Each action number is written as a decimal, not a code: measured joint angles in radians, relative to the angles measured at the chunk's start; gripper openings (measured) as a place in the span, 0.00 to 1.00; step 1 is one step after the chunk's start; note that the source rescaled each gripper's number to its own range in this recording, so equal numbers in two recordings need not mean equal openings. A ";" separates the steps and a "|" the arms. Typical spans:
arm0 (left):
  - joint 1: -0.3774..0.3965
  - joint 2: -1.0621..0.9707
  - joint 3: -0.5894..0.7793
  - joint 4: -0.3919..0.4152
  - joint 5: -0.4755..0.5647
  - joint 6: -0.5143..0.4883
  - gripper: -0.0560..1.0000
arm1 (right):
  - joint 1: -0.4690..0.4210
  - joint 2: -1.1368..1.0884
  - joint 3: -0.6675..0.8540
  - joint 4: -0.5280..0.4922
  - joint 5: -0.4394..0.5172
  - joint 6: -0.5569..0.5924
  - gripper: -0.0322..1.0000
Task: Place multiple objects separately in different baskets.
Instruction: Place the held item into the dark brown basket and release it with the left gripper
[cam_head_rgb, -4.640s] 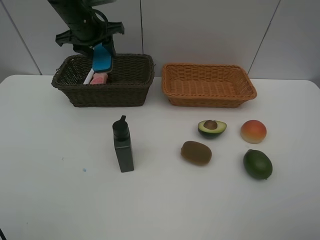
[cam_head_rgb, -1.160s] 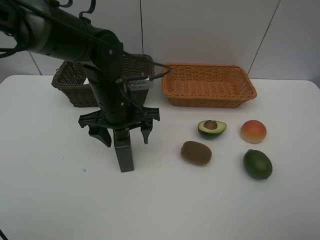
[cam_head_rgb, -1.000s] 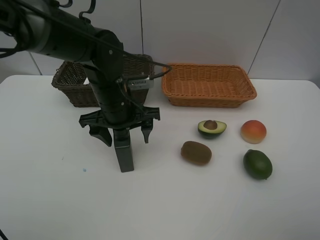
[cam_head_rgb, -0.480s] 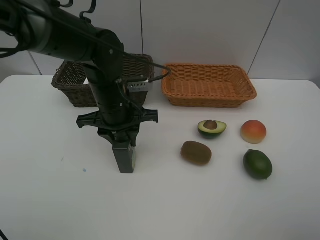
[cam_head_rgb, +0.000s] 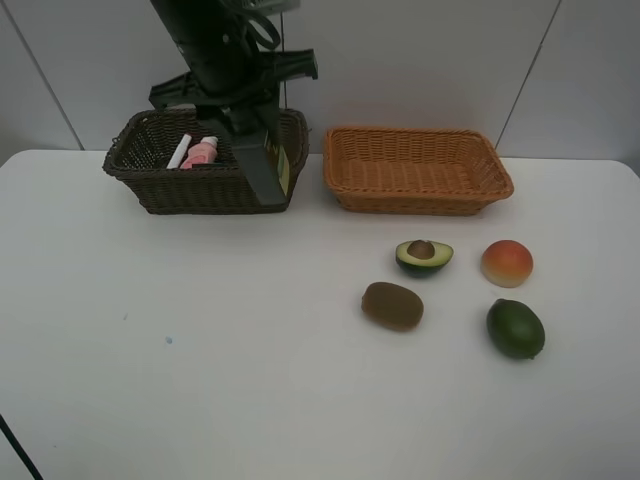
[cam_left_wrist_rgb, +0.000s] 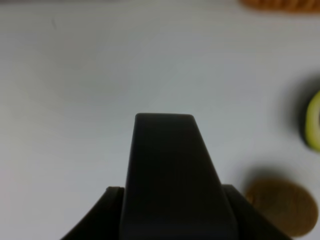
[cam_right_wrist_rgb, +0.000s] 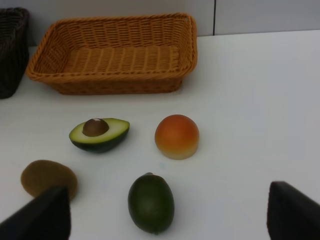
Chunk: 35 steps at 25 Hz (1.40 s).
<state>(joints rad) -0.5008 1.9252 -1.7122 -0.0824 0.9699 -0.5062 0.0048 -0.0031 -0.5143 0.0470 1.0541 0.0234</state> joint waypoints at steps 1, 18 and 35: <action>0.032 0.008 -0.046 0.005 -0.002 0.013 0.38 | 0.000 0.000 0.000 0.000 0.000 0.000 1.00; 0.267 0.243 -0.205 -0.026 -0.215 0.262 0.49 | 0.000 0.000 0.000 0.000 0.000 0.000 1.00; 0.262 0.270 -0.332 -0.067 0.116 0.303 0.81 | 0.000 0.000 0.000 0.000 0.000 0.000 1.00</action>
<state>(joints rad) -0.2390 2.1950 -2.0444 -0.1498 1.0855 -0.2036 0.0048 -0.0031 -0.5143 0.0470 1.0541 0.0234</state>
